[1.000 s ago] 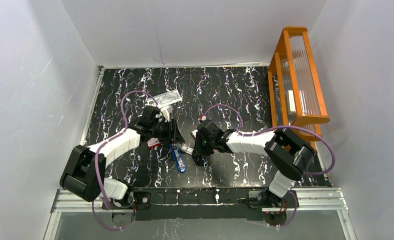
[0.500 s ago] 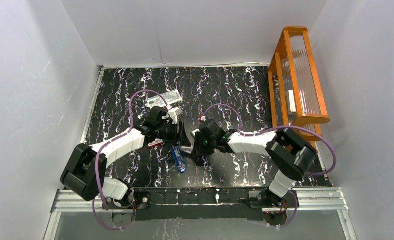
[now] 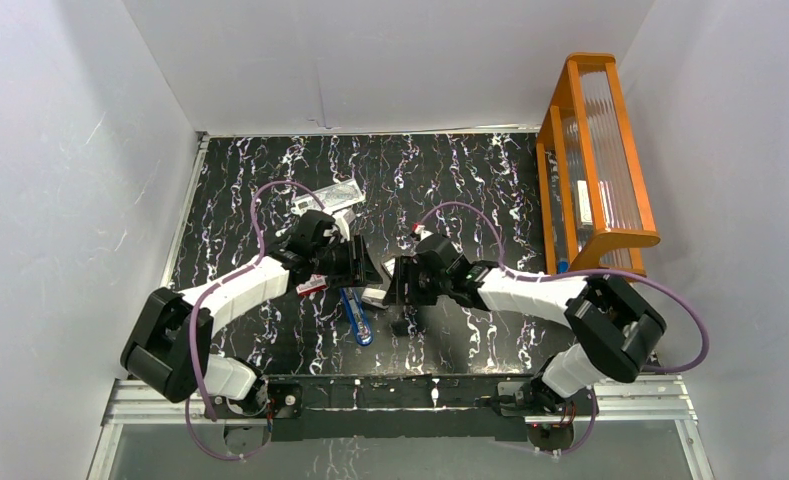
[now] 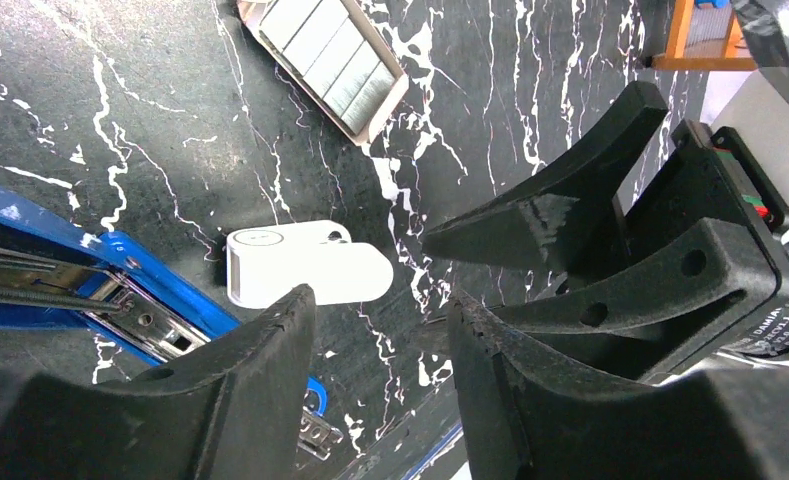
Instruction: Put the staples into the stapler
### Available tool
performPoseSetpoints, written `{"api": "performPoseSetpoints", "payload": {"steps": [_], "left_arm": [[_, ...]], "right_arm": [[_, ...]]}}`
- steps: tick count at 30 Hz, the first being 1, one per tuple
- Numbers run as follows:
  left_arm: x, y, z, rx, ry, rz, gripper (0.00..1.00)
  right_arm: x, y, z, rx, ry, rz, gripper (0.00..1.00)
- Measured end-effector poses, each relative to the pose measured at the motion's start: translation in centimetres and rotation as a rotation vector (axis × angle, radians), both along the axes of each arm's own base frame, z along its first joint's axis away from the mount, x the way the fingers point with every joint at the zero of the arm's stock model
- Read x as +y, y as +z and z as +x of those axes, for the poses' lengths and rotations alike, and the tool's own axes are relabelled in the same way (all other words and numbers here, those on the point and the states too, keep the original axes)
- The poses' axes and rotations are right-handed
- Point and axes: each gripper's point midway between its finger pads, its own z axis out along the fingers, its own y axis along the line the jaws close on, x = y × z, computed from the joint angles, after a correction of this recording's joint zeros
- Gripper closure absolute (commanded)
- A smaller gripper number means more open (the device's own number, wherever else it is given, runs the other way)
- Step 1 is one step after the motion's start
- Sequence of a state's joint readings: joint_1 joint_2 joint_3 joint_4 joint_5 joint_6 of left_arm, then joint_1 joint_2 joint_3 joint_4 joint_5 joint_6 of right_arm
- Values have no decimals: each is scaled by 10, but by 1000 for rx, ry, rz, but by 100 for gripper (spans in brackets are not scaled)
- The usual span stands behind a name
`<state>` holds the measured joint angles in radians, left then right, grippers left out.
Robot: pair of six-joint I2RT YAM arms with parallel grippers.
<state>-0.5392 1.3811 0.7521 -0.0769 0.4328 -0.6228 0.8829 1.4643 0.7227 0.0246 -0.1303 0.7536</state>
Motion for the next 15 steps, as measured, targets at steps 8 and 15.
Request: {"api": "performPoseSetpoints", "payload": {"steps": [8,15], "left_arm": [[0,-3,2,24,38,-6,59],[3,-14,-4,46,38,9,59]], "right_arm": [[20,5,20,52,-92,27,47],[17,-7,21,94,-121,-7,60]]}}
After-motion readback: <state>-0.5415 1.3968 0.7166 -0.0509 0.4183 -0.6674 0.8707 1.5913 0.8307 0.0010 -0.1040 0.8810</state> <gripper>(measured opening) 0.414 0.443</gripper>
